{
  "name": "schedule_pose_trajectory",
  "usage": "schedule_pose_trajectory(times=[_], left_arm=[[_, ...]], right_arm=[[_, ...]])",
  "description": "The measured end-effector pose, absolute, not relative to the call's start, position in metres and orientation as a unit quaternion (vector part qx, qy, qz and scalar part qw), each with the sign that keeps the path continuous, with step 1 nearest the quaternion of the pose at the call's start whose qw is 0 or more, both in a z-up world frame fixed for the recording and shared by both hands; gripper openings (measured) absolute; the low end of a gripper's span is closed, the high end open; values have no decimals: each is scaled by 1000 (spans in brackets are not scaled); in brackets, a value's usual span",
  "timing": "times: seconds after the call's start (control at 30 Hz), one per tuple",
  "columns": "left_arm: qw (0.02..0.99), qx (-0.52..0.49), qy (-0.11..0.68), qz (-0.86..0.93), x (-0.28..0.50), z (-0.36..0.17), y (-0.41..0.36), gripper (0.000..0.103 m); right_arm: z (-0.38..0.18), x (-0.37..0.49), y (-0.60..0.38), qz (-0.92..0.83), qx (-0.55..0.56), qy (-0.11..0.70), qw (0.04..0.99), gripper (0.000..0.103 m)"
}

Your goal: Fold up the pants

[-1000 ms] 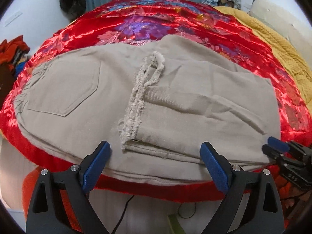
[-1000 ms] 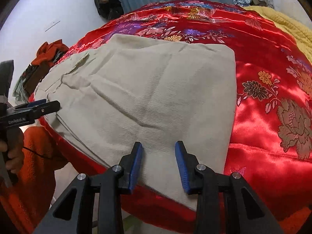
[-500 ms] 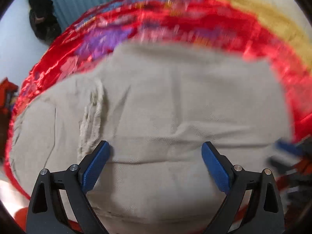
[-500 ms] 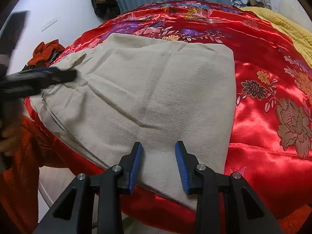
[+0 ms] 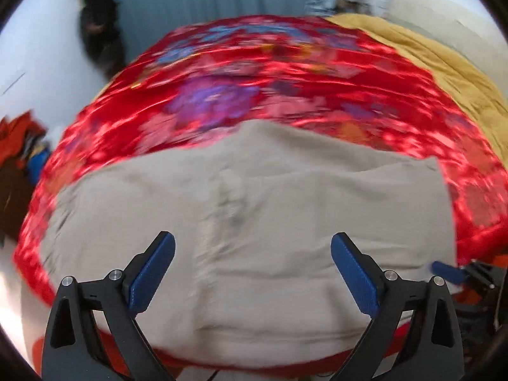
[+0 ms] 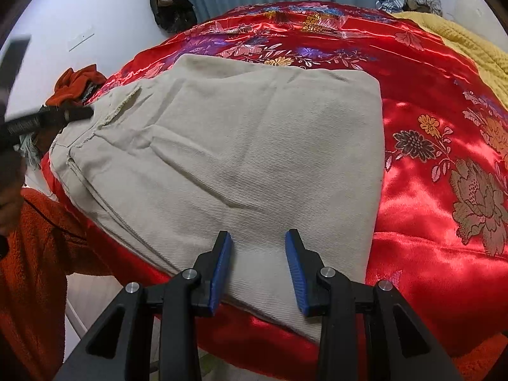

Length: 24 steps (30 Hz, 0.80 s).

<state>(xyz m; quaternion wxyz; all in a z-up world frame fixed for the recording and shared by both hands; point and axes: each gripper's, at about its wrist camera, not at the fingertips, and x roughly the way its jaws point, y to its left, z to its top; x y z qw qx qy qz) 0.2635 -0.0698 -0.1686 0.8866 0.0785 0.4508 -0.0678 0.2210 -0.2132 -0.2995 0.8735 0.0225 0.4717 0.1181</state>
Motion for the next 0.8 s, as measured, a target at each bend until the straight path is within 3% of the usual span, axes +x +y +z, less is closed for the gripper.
schedule_pose_trajectory(times=[0.13,0.27,0.6,0.8], left_arm=[[881,114,455,-66,285,-195,-97,99],[864,78,496,-22,304,-228,-79,100],[880,63,468,-53,263,-200,-59,98],[871,38,488,-42,251,-231,-38,99]], right_arm=[[-300,221,-213,119,20,471,874,37],[-299,221,-213,121,19,471,874,37],[-298,221,-215,123,27,469,874,38],[-277,218,-223,111,54,455,882,39]])
